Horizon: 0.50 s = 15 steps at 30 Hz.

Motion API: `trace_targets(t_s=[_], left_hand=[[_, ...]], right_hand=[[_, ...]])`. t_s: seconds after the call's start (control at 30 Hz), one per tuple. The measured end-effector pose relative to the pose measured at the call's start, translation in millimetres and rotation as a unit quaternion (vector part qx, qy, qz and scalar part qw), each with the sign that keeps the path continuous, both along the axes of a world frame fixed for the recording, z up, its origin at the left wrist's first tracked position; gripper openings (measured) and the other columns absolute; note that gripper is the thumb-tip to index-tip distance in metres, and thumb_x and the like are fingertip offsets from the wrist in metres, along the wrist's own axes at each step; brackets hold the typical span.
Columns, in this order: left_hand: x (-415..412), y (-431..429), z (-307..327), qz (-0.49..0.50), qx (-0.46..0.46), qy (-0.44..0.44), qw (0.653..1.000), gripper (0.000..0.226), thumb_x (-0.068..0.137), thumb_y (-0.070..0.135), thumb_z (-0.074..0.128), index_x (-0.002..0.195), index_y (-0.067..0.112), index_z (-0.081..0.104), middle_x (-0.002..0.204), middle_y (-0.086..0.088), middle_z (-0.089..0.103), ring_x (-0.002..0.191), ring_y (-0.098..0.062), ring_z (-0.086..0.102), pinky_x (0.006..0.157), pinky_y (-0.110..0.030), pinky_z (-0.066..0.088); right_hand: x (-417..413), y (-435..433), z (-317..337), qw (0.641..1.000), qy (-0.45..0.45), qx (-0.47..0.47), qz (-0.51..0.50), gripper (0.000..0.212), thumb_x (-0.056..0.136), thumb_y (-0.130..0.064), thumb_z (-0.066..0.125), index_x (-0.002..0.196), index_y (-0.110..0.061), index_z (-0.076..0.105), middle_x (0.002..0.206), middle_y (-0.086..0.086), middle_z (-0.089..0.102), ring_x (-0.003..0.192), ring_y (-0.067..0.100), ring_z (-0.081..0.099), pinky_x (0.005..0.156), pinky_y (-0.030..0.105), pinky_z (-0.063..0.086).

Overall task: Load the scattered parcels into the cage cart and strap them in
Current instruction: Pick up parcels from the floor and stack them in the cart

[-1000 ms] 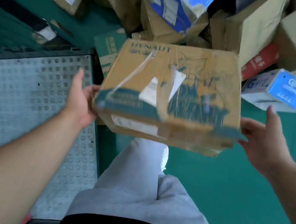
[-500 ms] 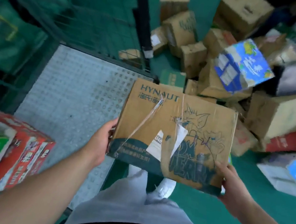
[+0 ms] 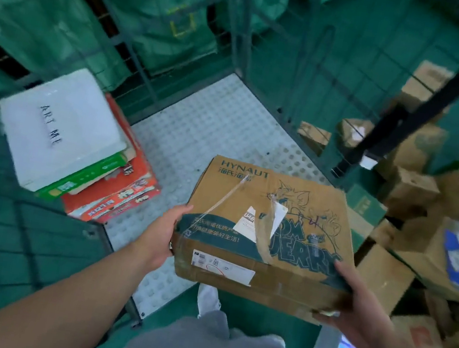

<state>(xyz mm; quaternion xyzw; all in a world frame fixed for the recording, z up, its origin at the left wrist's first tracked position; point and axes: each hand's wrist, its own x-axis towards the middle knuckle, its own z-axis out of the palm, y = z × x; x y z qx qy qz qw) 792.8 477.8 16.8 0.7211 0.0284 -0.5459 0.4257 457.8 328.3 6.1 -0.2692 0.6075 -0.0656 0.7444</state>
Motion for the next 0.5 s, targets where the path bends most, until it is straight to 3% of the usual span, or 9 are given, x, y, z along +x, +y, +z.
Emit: trace_targets(t_s=[0.13, 0.23, 0.4, 0.5], left_hand=[[37.9, 1.7, 4.7, 0.056, -0.008, -0.005, 0.998, 0.047, 0.097, 0.052, 0.055, 0.130, 0.021, 0.066, 0.116, -0.008, 0.076, 0.100, -0.025, 0.069, 0.108, -0.050, 0.039], [54.4, -11.8, 1.5, 0.060, -0.001, -0.002, 0.998, 0.042, 0.099, 0.049, 0.054, 0.130, 0.023, 0.064, 0.112, -0.007, 0.076, 0.096, -0.025, 0.071, 0.101, -0.045, 0.044], [72.0, -53.7, -4.7, 0.099, 0.025, -0.015, 0.995, 0.036, 0.100, 0.041, 0.058, 0.135, 0.034, 0.055, 0.100, 0.000, 0.079, 0.084, -0.020, 0.073, 0.079, -0.036, 0.051], [77.2, -72.5, -3.1, 0.132, 0.035, -0.028, 0.990, 0.032, 0.100, 0.033, 0.061, 0.131, 0.041, 0.054, 0.102, -0.001, 0.079, 0.093, -0.026, 0.075, 0.089, -0.044, 0.053]], right_hand=[[51.3, -20.1, 9.2, 1.000, 0.020, -0.018, 0.016, 0.058, 0.082, -0.065, 0.070, 0.132, -0.038, 0.060, 0.131, 0.005, 0.068, 0.121, 0.032, 0.063, 0.093, 0.060, 0.053], [72.0, -46.9, 5.7, 0.998, 0.044, -0.013, 0.038, 0.070, 0.078, -0.066, 0.073, 0.134, -0.028, 0.054, 0.131, 0.008, 0.064, 0.118, 0.031, 0.063, 0.090, 0.061, 0.055], [112.6, -117.6, -1.2, 0.995, 0.053, -0.012, 0.086, 0.053, 0.087, -0.055, 0.070, 0.124, -0.020, 0.053, 0.123, 0.013, 0.061, 0.111, 0.034, 0.060, 0.099, 0.065, 0.049], [147.9, -161.5, -2.4, 0.995, 0.060, -0.004, 0.085, 0.052, 0.084, -0.056, 0.073, 0.118, -0.021, 0.056, 0.122, 0.012, 0.061, 0.112, 0.033, 0.059, 0.098, 0.062, 0.050]])
